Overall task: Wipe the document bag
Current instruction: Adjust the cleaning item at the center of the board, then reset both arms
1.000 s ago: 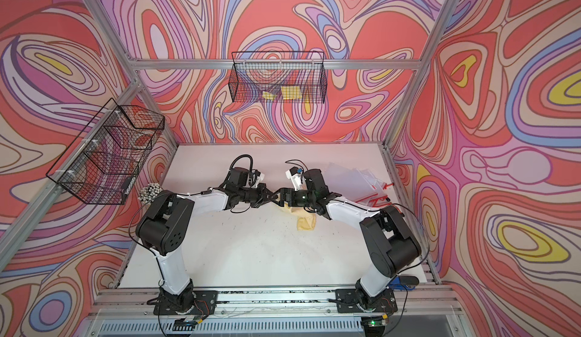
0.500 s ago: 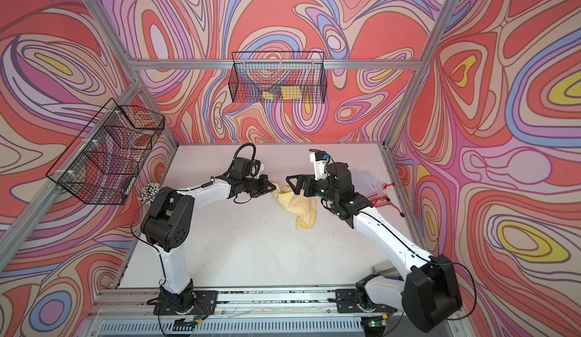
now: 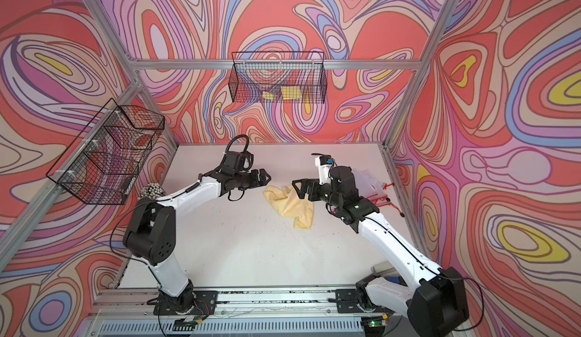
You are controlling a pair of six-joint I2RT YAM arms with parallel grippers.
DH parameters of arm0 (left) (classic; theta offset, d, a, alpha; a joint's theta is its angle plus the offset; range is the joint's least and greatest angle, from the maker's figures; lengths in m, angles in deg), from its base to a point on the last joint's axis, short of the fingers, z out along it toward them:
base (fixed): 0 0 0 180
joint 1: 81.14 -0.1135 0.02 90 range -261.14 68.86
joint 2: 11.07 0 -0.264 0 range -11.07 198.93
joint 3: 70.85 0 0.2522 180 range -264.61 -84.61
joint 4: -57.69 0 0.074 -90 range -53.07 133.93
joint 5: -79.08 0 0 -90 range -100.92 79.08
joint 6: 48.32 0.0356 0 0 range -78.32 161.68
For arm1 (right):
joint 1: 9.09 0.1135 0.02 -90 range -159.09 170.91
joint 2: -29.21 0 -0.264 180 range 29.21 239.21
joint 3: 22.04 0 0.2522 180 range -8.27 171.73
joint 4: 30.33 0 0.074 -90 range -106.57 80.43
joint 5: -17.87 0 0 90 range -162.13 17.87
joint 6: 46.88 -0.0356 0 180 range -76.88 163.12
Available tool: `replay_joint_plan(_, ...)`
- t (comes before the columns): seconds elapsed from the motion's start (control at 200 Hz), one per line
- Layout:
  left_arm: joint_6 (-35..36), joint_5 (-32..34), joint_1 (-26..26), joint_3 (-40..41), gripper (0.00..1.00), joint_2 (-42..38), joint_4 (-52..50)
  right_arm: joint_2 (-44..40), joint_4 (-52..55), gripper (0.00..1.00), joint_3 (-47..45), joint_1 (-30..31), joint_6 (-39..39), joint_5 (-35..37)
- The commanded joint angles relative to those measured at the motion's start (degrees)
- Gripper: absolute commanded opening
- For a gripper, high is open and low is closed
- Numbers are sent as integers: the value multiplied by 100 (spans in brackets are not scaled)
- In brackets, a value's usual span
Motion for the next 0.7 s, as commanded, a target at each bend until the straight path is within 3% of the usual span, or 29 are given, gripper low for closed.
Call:
replay_joint_plan(0.0, 684, 1824, -33, 112, 88, -606, -1174, -278, 192, 98, -79, -33, 78, 582)
replay_joint_plan(0.11, 1230, 3084, -51, 1255, 85, -1708, -536, -720, 241, 98, -355, -46, 52, 1868)
replay_joint_plan(0.225, 1875, 3638, -225, 2446, 85, -3077, 517, -1194, 210, 98, -745, -50, 52, 3423)
replay_joint_plan(0.285, 2174, 3473, -493, 2816, 85, -3626, 761, -1447, 81, 98, -985, -50, 31, 4123)
replay_joint_plan(0.305, 2358, 3389, -570, 2952, 97, -3782, 903, -1524, -4, 98, -1072, -51, 37, 4364)
replay_joint_plan(0.326, 2536, 3390, -642, 3077, 99, -3899, 1014, -1588, -58, 98, -1153, -57, 37, 4628)
replay_joint_plan(0.396, 2804, 3722, -901, 3348, 99, -4190, 1164, -1704, -203, 98, -1374, -59, 106, 5479)
replay_joint_plan(0.451, 2767, 3795, -1151, 3545, 99, -4359, 1218, -1717, -713, 98, -1705, -59, 554, 5754)
replay_joint_plan(0.586, 2788, 3053, -1732, 4228, 99, -4568, 1991, -1315, -1206, 98, -2163, -59, 767, 6886)
replay_joint_plan(0.691, 2962, 2656, -1868, 4607, 99, -4107, 2569, -826, -2098, 98, -2521, -76, 1218, 7198)
